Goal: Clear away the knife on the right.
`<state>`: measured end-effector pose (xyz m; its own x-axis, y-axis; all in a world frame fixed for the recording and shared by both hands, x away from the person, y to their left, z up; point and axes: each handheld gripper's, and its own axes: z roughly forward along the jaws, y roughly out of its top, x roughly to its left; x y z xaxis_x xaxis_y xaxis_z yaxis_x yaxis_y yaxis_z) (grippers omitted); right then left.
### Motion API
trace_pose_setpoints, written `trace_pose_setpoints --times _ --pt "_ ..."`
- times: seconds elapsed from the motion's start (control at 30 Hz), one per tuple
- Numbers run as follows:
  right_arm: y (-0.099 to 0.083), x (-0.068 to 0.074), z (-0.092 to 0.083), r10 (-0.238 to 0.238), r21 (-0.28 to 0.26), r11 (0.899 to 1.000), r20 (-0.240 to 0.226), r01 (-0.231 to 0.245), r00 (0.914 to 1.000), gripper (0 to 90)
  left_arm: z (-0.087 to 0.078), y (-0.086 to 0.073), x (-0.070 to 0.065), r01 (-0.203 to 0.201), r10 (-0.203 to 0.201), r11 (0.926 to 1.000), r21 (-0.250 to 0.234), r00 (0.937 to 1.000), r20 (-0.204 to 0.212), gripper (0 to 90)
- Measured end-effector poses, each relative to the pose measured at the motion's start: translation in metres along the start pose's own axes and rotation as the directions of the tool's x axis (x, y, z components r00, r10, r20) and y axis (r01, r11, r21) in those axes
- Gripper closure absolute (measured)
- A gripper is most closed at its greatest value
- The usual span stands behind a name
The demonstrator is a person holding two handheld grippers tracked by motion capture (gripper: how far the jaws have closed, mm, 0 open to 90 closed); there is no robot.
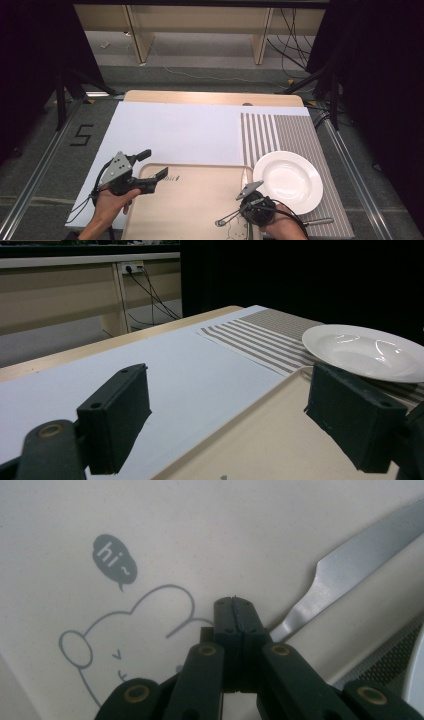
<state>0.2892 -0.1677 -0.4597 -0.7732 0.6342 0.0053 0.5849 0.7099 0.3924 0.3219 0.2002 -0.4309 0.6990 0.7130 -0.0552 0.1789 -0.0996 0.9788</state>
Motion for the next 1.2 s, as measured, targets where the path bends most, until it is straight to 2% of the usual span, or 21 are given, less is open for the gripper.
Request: trace_pose_setpoints --times 0.43,0.6,0.7,0.83,0.9,0.97,1.03,1.1,1.17,1.2 --pt "-0.012 -0.007 -0.006 0.033 -0.012 0.999 -0.029 -0.033 0.9990 90.0 0.000 0.000 0.000 -0.001 0.001 1.0000 0.001 1.0000 -0.002 16.6" --pt "-0.015 -0.009 -0.008 0.061 -0.021 0.998 -0.045 -0.062 0.9972 89.5 0.000 0.000 0.000 -0.001 0.001 1.0000 0.000 1.0000 -0.002 16.7" --pt "-0.016 -0.010 -0.009 0.054 -0.036 0.998 -0.052 -0.056 0.9972 83.1 0.000 0.000 0.000 -0.001 0.001 1.0000 0.000 1.0000 -0.002 16.7" --pt "-0.015 -0.010 -0.012 0.058 -0.058 0.996 -0.096 -0.063 0.9937 66.3 0.000 0.000 0.000 -0.001 0.001 1.0000 0.000 1.0000 0.000 16.7" --pt "-0.014 -0.010 -0.014 0.078 -0.081 0.993 -0.112 -0.088 0.9906 61.3 0.000 0.000 0.000 -0.003 0.003 1.0000 0.002 1.0000 0.001 16.7" --pt "-0.013 -0.015 -0.018 0.144 -0.125 0.978 -0.172 -0.167 0.9746 55.3 0.000 0.000 0.000 -0.003 0.003 1.0000 0.001 1.0000 0.002 16.7" --pt "-0.013 -0.018 -0.024 0.160 -0.171 0.965 -0.215 -0.199 0.9633 51.8 0.000 0.000 0.000 -0.003 0.003 1.0000 0.001 1.0000 0.001 16.7" --pt "-0.015 -0.021 -0.028 0.182 -0.184 0.956 -0.242 -0.229 0.9532 48.7 0.000 0.000 0.000 -0.002 0.002 1.0000 0.001 1.0000 0.002 16.7" --pt "-0.015 -0.024 -0.030 0.188 -0.197 0.952 -0.222 -0.233 0.9568 44.3 0.000 0.000 0.000 -0.002 0.002 1.0000 -0.001 1.0000 0.003 16.7" --pt "-0.017 -0.026 -0.032 0.207 -0.220 0.942 -0.215 -0.254 0.9544 42.2 0.000 0.000 0.000 -0.002 0.002 1.0000 -0.002 1.0000 0.003 16.7"
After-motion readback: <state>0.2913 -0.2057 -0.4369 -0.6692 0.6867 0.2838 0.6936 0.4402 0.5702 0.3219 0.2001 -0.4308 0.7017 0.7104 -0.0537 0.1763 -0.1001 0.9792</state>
